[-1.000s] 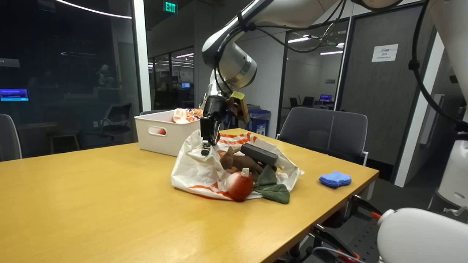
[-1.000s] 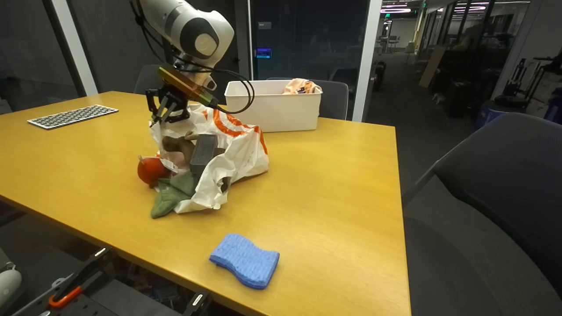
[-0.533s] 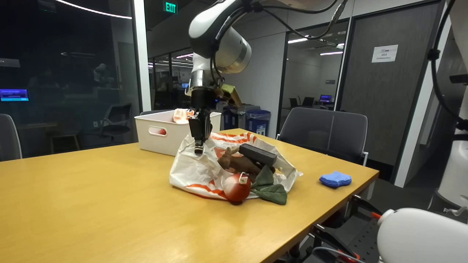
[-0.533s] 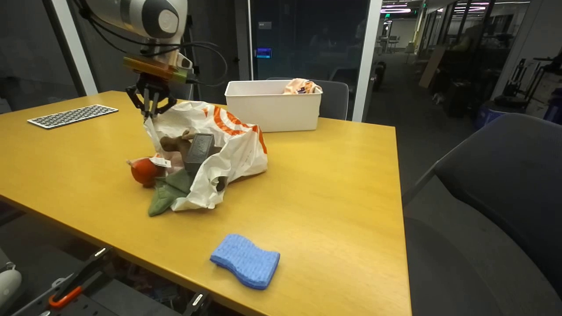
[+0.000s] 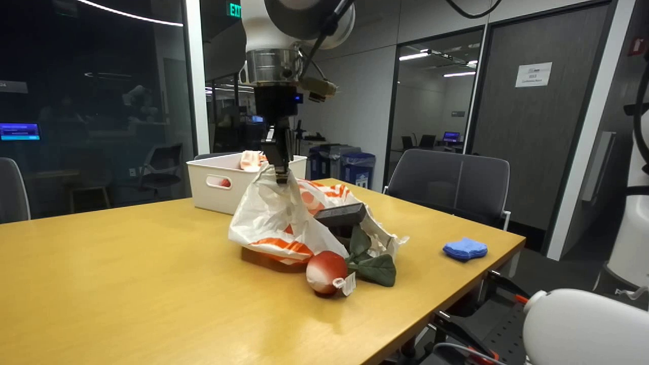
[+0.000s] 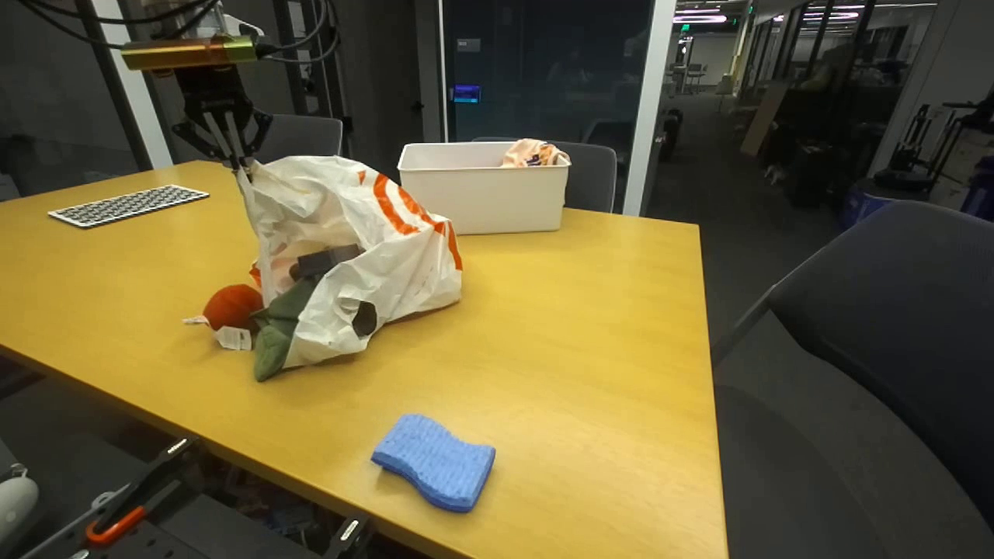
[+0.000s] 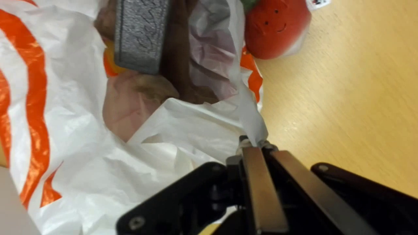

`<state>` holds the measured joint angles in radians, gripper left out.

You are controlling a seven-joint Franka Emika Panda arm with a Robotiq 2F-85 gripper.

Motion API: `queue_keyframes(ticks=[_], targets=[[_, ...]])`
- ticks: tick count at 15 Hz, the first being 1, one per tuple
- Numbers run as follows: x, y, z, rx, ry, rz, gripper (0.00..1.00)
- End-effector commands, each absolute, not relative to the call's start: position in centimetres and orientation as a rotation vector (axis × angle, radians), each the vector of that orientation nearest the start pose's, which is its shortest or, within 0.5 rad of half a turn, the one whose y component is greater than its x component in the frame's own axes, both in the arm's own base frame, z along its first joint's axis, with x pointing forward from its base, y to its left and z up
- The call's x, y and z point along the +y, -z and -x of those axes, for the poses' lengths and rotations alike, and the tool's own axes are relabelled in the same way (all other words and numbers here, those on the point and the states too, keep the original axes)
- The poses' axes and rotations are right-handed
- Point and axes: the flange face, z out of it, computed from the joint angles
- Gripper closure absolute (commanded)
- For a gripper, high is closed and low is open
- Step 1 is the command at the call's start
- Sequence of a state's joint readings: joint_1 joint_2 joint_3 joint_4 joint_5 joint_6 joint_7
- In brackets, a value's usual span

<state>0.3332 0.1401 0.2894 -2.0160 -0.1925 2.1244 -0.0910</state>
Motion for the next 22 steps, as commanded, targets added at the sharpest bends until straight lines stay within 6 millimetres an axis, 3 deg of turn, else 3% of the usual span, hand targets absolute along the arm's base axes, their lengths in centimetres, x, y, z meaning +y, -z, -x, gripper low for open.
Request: queue_keyframes(ticks=[1,7,12,13,15,17,19,22], targets=[[32.8,-40.1,-45.8,-1.361,0.186,3.156,0.97],[34.5,-43.7,-43.2,-1.299,0.574,3.382,0.96],[34.4,-43.4,-43.4,-1.121,0.877,3.581,0.96],[34.0,-43.0,-43.6,-1.061,0.917,3.632,0.72],[33.1,-41.8,-43.8,-0.904,0.908,3.760,0.66],[32.2,-40.7,-43.6,-0.777,0.782,3.873,0.50],[31.9,-40.4,-42.7,-0.761,0.601,3.925,0.34],[32.9,-40.8,-40.8,-0.940,0.486,3.818,0.12]])
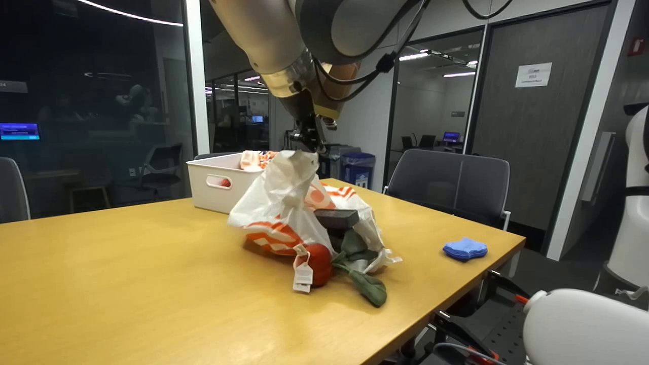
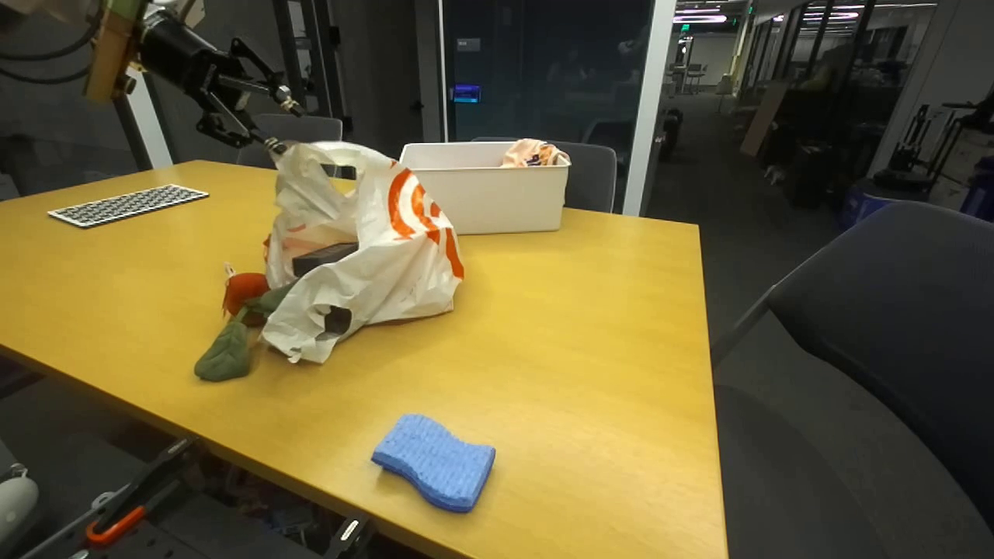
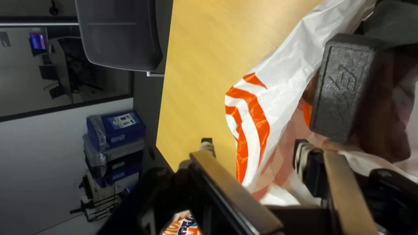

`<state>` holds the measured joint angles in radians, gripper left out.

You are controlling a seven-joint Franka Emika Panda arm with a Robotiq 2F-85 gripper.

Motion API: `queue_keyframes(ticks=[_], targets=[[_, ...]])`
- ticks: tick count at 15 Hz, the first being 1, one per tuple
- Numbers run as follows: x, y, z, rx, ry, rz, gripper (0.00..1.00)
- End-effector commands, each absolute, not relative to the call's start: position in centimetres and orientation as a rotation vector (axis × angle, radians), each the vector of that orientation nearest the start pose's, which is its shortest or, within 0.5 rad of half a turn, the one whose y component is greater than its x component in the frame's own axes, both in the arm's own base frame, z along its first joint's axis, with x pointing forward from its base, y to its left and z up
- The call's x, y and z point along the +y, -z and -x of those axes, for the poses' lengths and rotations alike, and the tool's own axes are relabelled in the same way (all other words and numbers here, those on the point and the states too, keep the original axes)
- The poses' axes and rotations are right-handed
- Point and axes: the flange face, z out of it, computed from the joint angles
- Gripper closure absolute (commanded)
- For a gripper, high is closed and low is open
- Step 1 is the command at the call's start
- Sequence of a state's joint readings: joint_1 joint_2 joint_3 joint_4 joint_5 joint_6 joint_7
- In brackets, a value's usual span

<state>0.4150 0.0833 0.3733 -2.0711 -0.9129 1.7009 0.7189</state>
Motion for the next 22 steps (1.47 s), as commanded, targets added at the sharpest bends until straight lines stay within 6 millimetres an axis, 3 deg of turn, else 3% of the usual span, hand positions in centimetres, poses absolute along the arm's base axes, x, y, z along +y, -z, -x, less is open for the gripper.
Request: queue_keyframes(ticks=[1,4,6,10,14,18,22], targets=[[33.3,-41.2,-40.2,0.625,-0.294,-2.290,0.03],[33.4,-41.0,-39.0,0.742,-0.237,-2.360,0.00],[32.2,-39.3,-38.9,0.808,-0.159,-2.385,0.00],[30.2,-32.9,-39.0,0.970,-0.079,-2.391,0.00],[30.0,-27.2,-38.4,1.209,-0.073,-2.432,0.00],[30.8,-25.0,-37.8,1.418,-0.127,-2.431,0.00],[30.4,-23.4,-38.3,1.501,-0.100,-2.424,0.00]])
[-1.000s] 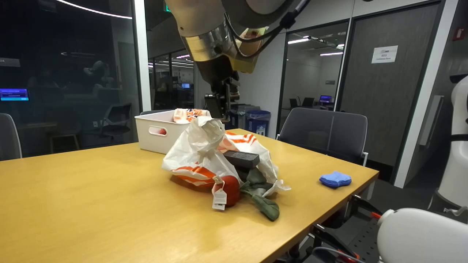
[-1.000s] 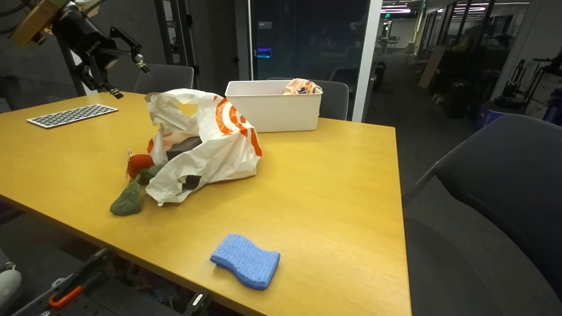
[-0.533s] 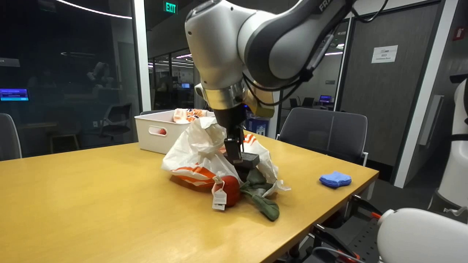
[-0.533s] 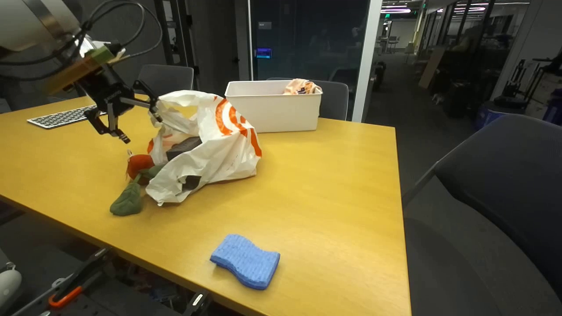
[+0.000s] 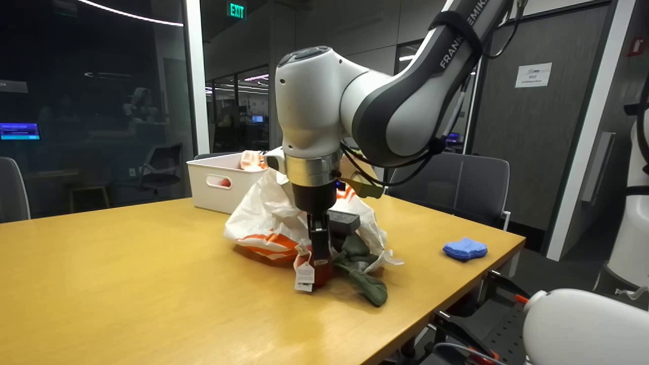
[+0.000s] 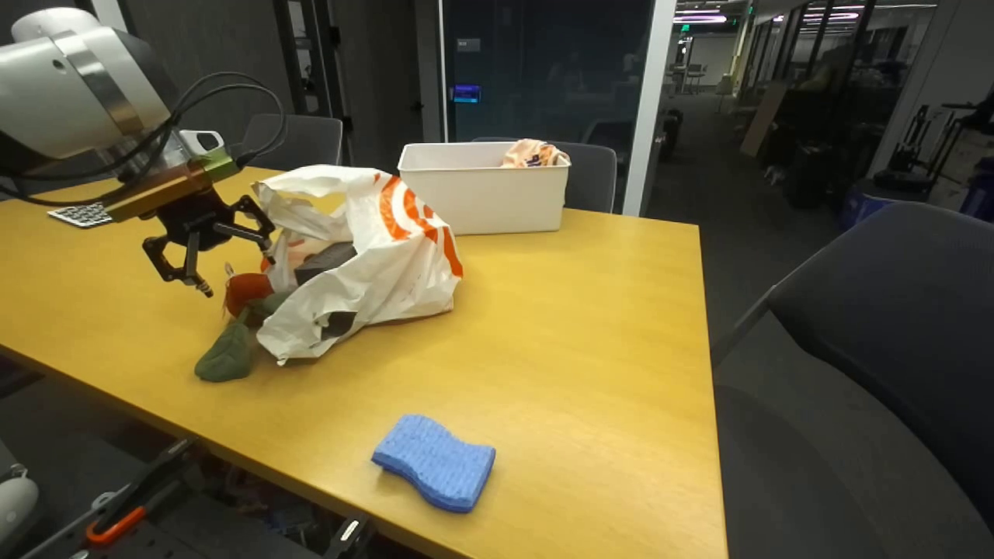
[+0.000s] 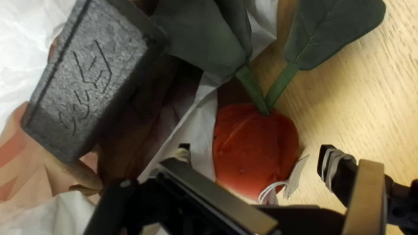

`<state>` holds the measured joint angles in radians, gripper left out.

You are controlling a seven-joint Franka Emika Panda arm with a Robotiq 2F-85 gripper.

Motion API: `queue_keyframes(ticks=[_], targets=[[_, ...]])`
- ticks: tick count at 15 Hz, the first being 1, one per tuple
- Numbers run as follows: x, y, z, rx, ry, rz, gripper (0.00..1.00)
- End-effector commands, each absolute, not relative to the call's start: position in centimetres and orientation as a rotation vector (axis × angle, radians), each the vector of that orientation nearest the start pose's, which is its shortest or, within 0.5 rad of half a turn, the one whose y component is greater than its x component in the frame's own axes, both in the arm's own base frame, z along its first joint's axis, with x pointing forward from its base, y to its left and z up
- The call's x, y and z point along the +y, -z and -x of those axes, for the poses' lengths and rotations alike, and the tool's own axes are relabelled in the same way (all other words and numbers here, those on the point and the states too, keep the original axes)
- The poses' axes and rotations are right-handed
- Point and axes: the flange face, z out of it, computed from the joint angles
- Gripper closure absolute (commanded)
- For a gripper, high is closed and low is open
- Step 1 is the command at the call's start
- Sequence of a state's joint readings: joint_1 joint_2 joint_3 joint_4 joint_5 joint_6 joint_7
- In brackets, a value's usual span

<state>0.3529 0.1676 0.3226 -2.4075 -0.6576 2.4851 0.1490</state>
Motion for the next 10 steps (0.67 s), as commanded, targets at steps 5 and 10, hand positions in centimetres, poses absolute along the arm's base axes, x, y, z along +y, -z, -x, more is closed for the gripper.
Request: queue_keyframes(ticks=[5,10], targets=[[29.7,-21.1,-39.2,-1.831,0.067,2.860,0.06],[29.6,-20.6,-39.7,-1.772,0.078,2.888,0.46]])
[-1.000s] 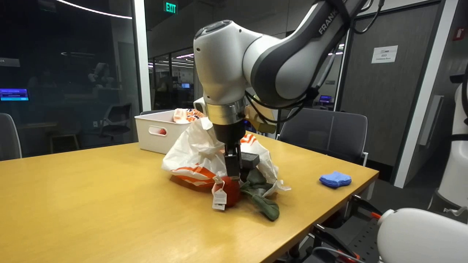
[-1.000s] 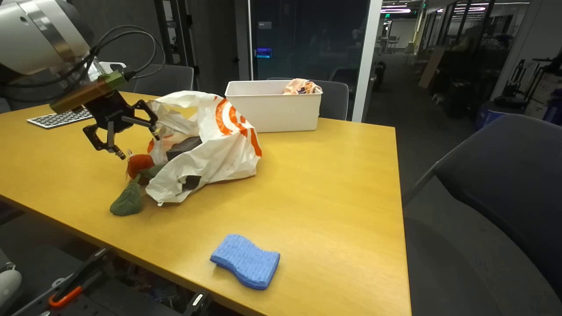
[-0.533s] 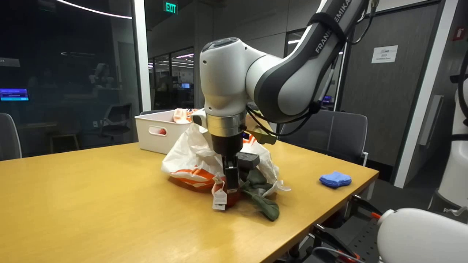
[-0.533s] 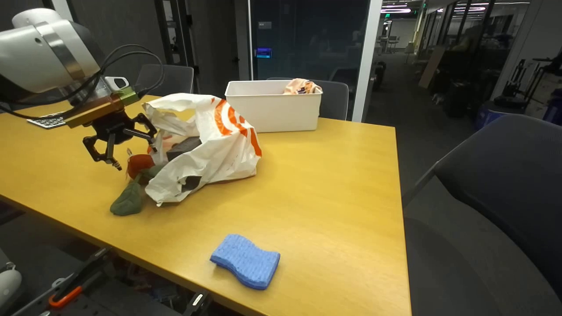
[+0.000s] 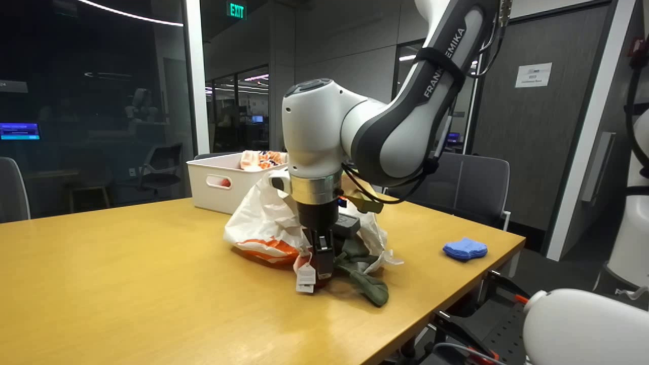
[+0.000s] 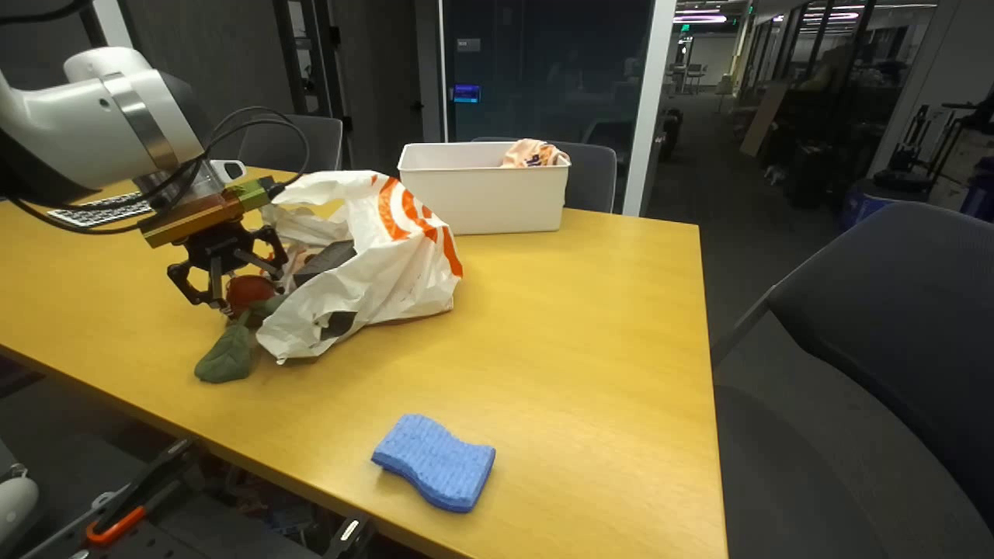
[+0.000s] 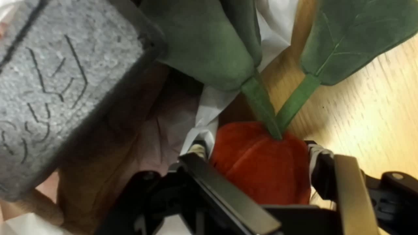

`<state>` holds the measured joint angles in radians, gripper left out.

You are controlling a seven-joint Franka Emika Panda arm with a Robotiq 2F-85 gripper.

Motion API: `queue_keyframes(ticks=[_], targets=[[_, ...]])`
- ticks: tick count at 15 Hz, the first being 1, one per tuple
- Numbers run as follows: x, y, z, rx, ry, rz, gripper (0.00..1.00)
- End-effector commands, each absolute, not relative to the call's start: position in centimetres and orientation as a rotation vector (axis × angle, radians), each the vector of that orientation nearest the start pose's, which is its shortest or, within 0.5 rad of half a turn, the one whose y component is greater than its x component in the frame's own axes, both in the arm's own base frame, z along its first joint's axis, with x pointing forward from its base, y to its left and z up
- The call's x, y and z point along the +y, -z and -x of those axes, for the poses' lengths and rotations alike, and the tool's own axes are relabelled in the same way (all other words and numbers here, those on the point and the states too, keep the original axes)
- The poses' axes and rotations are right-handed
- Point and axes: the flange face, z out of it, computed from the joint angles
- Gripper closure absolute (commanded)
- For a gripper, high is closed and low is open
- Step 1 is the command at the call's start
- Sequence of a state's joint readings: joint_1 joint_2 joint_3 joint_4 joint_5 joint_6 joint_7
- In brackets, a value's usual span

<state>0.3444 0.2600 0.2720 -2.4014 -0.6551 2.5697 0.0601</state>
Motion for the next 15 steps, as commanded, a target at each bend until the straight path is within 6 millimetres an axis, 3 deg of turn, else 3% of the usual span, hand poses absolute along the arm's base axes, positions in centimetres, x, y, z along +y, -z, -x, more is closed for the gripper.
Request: queue_keyframes(ticks=[1,4,6,8,11,12,13,15], targets=[[29.7,-20.8,-39.7,-1.761,0.081,2.891,0.53],[29.7,-21.7,-39.9,-1.741,0.089,2.908,0.77],[29.6,-22.8,-39.3,-1.732,-0.029,2.916,0.92],[29.9,-24.0,-38.7,-1.718,-0.176,2.903,0.95],[29.9,-25.9,-38.6,-1.763,-0.313,2.950,0.93],[30.0,-26.3,-38.7,-1.783,-0.333,2.943,0.61],[30.0,-26.7,-38.8,-1.794,-0.334,2.955,0.61],[30.0,-27.2,-39.0,-1.789,-0.309,2.945,0.51]])
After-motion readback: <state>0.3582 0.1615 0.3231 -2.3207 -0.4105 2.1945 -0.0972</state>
